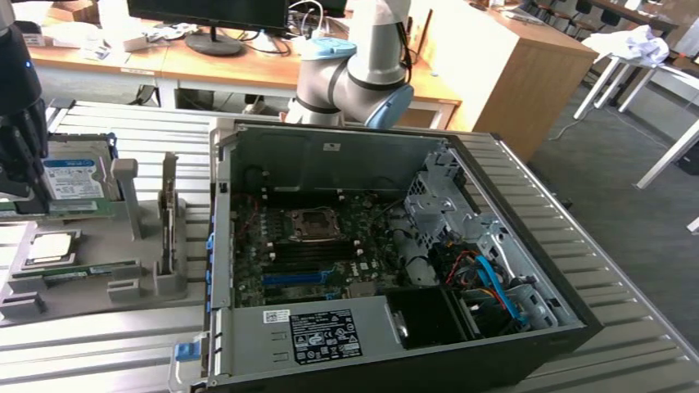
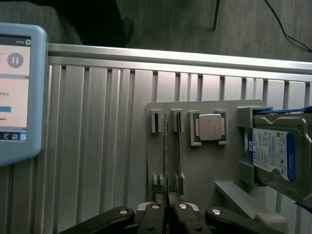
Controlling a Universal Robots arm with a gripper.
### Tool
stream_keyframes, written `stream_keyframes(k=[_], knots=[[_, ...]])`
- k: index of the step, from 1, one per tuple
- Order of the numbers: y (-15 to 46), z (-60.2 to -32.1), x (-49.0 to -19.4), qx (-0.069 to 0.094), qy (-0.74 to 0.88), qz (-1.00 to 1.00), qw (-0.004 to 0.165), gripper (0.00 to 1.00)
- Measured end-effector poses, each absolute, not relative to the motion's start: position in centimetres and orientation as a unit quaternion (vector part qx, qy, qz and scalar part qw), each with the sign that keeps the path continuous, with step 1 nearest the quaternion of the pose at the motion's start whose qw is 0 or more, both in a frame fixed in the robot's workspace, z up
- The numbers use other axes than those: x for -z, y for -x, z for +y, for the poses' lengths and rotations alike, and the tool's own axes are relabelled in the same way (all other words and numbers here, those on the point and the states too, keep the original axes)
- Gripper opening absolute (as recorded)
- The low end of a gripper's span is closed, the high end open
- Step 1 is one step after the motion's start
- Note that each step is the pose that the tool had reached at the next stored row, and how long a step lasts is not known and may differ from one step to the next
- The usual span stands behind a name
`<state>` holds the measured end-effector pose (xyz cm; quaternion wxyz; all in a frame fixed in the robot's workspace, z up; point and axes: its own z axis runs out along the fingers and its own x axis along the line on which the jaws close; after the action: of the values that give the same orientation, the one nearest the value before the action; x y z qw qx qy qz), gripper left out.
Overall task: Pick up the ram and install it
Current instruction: 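Pick up the ram and move it above insertion slot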
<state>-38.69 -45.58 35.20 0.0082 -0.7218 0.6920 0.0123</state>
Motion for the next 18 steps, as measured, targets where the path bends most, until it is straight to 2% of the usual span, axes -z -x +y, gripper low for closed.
stream_keyframes(k=[18], knots=[[38.7, -45.6, -36.6, -0.012, 0.722, 0.692, 0.008, 0.13]])
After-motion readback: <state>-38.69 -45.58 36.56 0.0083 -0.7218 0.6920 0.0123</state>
